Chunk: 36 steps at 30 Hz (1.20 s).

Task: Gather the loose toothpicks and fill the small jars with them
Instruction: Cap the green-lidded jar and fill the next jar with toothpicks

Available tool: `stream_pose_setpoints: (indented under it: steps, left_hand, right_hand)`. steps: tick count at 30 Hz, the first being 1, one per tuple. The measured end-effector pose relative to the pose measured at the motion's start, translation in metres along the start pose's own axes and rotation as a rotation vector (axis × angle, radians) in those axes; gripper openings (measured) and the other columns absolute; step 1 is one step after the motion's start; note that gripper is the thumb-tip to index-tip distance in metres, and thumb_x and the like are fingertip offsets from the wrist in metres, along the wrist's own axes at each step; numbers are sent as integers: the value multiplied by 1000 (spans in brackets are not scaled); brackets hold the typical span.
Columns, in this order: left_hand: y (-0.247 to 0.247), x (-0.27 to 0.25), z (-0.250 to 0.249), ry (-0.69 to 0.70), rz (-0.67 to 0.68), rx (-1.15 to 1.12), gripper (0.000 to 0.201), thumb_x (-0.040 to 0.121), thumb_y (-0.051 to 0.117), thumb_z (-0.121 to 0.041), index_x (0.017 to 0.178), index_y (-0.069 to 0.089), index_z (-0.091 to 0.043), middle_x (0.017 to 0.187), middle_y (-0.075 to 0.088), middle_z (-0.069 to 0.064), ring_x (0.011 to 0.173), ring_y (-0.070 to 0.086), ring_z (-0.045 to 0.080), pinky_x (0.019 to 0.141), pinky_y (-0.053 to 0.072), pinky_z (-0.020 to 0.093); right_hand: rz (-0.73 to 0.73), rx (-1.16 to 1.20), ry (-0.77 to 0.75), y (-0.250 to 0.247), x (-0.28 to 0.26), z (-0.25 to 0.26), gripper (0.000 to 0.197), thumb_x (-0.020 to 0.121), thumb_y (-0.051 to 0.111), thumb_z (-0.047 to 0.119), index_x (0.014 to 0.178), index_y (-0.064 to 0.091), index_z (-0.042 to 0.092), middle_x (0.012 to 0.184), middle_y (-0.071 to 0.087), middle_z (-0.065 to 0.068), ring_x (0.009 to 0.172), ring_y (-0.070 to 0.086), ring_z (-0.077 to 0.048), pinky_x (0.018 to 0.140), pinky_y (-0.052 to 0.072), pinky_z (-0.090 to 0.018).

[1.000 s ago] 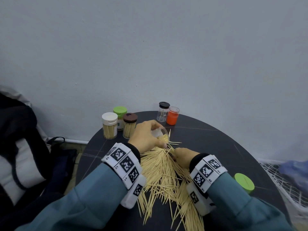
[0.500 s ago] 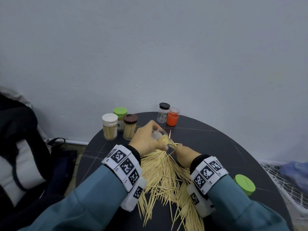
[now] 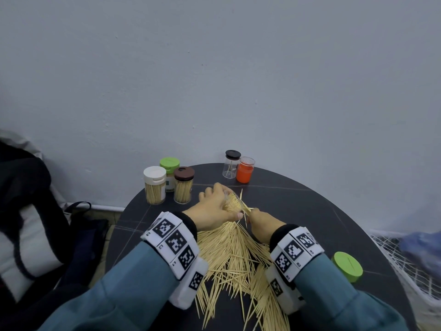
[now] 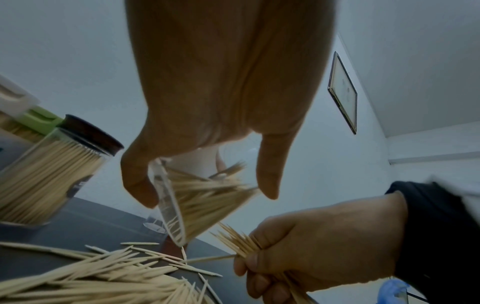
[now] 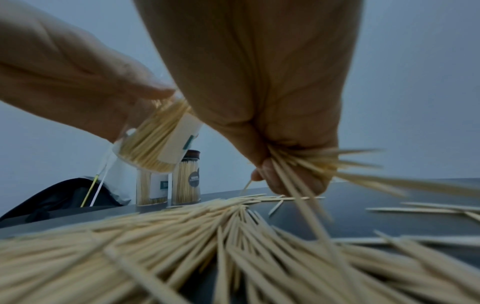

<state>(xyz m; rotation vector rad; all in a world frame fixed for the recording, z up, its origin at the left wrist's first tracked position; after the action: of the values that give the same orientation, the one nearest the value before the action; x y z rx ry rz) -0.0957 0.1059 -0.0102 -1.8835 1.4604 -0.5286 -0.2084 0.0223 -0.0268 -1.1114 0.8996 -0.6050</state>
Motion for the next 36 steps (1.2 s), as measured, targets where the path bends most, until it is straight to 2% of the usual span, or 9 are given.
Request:
stream_pose_setpoints:
  steps: [4, 8, 11, 14, 17, 19, 25, 30, 36]
  left_hand:
    - [2, 1, 2, 7, 58, 77, 66, 90, 59, -32, 141, 22, -14, 137, 25, 8, 127, 22, 21, 106, 25, 33]
    - [1, 2, 1, 15, 61, 38, 63, 89, 63, -27, 139, 26, -16, 135, 27, 6, 126, 23, 20, 105, 26, 32]
    - [-1, 1, 1, 3, 14, -75, 64, 80, 74, -25, 131, 36, -17, 134, 36, 4, 127, 31, 20, 104, 32, 34]
    - [-2, 1, 2, 9, -21, -159, 63, 71, 81, -24, 121, 44, -19, 131, 46, 3, 119, 43, 17, 94, 41, 30]
    - [-1, 2, 2, 30, -43, -194, 63, 67, 84, -24, 117, 46, -20, 126, 49, 2, 112, 47, 15, 87, 40, 27]
    - [-1, 1, 1, 49, -65, -225, 63, 65, 85, -23, 115, 48, -20, 122, 52, 0, 109, 48, 14, 85, 40, 25]
    - [-4, 1, 2, 89, -153, -313, 59, 62, 87, -25, 108, 51, -21, 105, 56, -7, 94, 53, 9, 69, 41, 20]
    - [-8, 3, 3, 119, -219, -383, 59, 62, 87, -24, 109, 52, -17, 98, 56, -10, 85, 52, 1, 66, 41, 18]
    - [-7, 4, 3, 147, -241, -362, 57, 63, 86, -21, 108, 52, -19, 102, 58, -8, 86, 54, 2, 64, 41, 12]
  right_hand:
    - [-11, 94, -28, -4, 0, -7, 35, 98, 32, 5, 132, 35, -1, 130, 49, -18, 114, 52, -25, 91, 39, -30]
    - [0, 361, -97, -14, -4, -17, 19, 100, 28, 10, 112, 42, 7, 88, 48, -4, 69, 42, -8, 66, 38, -23]
    - [-84, 584, -176, -29, -7, -14, 15, 100, 25, 9, 99, 39, 11, 76, 42, 1, 64, 39, -9, 61, 36, -20]
    - [-236, 870, -290, -46, -8, -5, 18, 102, 22, 10, 94, 39, 12, 72, 40, 1, 61, 37, -9, 60, 36, -20]
    - [-386, 1210, -438, -61, -10, 8, 25, 103, 22, 14, 86, 39, 17, 68, 37, 3, 57, 38, -7, 59, 38, -17]
    - [-399, 1408, -513, -63, -10, 15, 26, 103, 22, 13, 84, 39, 17, 65, 38, 4, 52, 41, -4, 55, 41, -16]
    - [-411, 1423, -571, -39, -7, 32, 26, 104, 22, 15, 89, 45, 15, 71, 44, 0, 61, 51, -9, 63, 47, -19]
    - [-433, 1346, -548, -23, -10, 29, 34, 103, 26, 18, 119, 48, -4, 95, 68, -1, 91, 66, -8, 70, 51, -13]
    - [-287, 1398, -574, -7, -13, 30, 25, 102, 30, 17, 121, 45, 11, 111, 64, -1, 89, 66, 1, 67, 51, -13]
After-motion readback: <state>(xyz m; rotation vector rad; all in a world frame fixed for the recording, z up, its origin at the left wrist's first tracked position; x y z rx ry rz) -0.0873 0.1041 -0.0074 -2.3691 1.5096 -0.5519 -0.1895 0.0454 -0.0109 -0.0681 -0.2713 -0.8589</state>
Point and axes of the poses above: each hand's wrist, its own x-axis towards the middle knuckle, its own y-axis out of the palm, z = x × y, the point moved 1 cm from there along x, towards the middle knuckle
